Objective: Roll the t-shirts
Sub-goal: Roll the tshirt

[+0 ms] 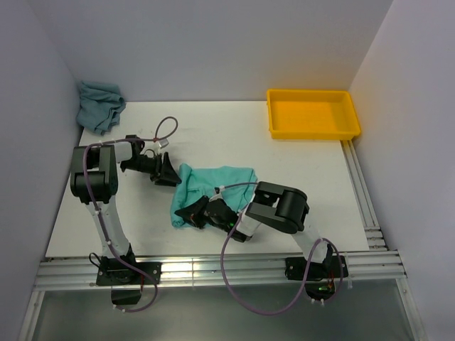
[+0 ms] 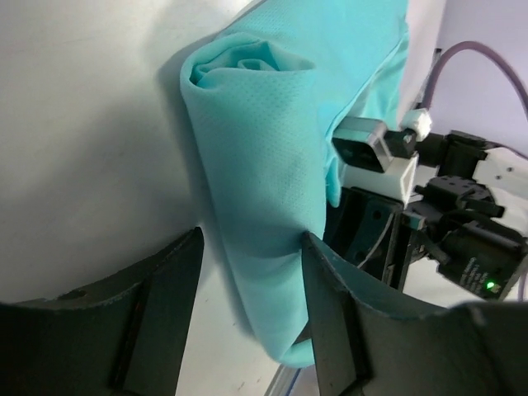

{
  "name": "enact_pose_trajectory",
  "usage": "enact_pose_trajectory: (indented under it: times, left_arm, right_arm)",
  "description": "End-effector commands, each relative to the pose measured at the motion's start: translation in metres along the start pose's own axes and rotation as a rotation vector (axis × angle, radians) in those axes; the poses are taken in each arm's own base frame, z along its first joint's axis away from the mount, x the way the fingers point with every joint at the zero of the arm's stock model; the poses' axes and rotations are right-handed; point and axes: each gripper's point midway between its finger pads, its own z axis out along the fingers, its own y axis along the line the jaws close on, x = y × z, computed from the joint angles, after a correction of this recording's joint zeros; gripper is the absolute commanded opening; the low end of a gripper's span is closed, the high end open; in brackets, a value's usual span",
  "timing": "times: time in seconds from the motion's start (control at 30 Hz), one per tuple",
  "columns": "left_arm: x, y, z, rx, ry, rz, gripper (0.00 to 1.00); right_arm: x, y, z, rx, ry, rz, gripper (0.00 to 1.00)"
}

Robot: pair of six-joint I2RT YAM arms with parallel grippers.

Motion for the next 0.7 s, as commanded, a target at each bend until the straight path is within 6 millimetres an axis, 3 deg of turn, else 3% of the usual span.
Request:
enact_pose_trajectory:
  times: [0.0,0.17,0.33,0.37,0.4,0.53,0.57,0.67]
  left_arm:
    - [-0.008,0.006,0.013,0.008,-0.003,0.023,0.57]
    - [-0.012,0.008,0.026,-0.054,0.008,0.036,0.43]
    - [-0.022,0.017,0.028,-0.154,-0.003,0.021,0.15]
    - [-0.025,0.017,0.027,-0.175,-0.016,-0.005,0.12]
    - [-0.028,0.019,0.026,-0.198,-0.026,-0.019,0.06]
    - [-0.032,0.032,0.02,-0.314,-0.061,-0.031,0.0]
    - [-0.033,0.032,0.019,-0.325,-0.066,-0.037,0.0]
    - [-0.032,0.039,0.017,-0.382,-0.074,-0.038,0.0]
  right_arm:
    - [0.005,-0.017,0.003,0.055,0.002,0.064,0.09]
    - [0.002,-0.029,0.001,0.123,-0.014,0.048,0.09]
    - [0.0,-0.036,-0.007,0.183,-0.024,-0.004,0.14]
    - [-0.002,-0.046,-0.01,0.236,-0.031,-0.024,0.16]
    - [-0.002,-0.041,-0.013,0.245,-0.032,-0.044,0.18]
    - [-0.005,-0.049,-0.025,0.371,-0.055,-0.194,0.38]
    - [-0.01,-0.055,-0.03,0.414,-0.078,-0.223,0.41]
    - [-0.012,-0.047,-0.038,0.446,-0.098,-0.304,0.45]
